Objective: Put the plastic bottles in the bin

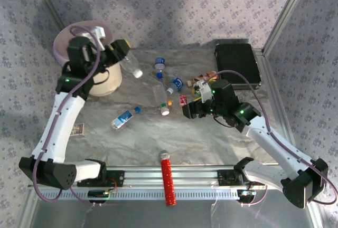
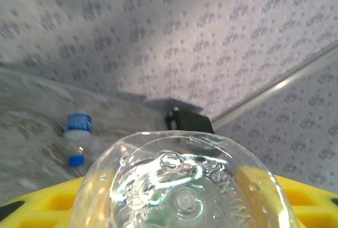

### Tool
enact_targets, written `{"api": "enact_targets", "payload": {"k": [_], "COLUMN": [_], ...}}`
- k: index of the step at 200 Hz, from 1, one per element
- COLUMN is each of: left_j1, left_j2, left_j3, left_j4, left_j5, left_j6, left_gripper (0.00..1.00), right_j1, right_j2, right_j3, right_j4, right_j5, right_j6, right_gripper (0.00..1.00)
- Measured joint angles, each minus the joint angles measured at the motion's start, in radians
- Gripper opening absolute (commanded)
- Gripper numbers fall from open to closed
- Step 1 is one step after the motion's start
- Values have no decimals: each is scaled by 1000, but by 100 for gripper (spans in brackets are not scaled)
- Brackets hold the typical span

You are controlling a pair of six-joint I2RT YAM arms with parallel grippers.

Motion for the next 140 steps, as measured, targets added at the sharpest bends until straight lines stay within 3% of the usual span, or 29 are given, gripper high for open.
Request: {"api": "enact_targets", "payload": {"k": [75,140], "left_j1": [328,383], "left_j2": [129,349], "left_j3": [257,533], "left_j4": [-129,-227], "left_j5": [48,-30], "left_j6": [59,132], "left_gripper": [56,54], "right_j1": [-19,-19], "right_j2": [4,37], "right_j3": [-8,-52], "right_j4": [-42,-42], "right_j5": [-10,-27], "right_j6": [3,12], "right_gripper": [73,73]}}
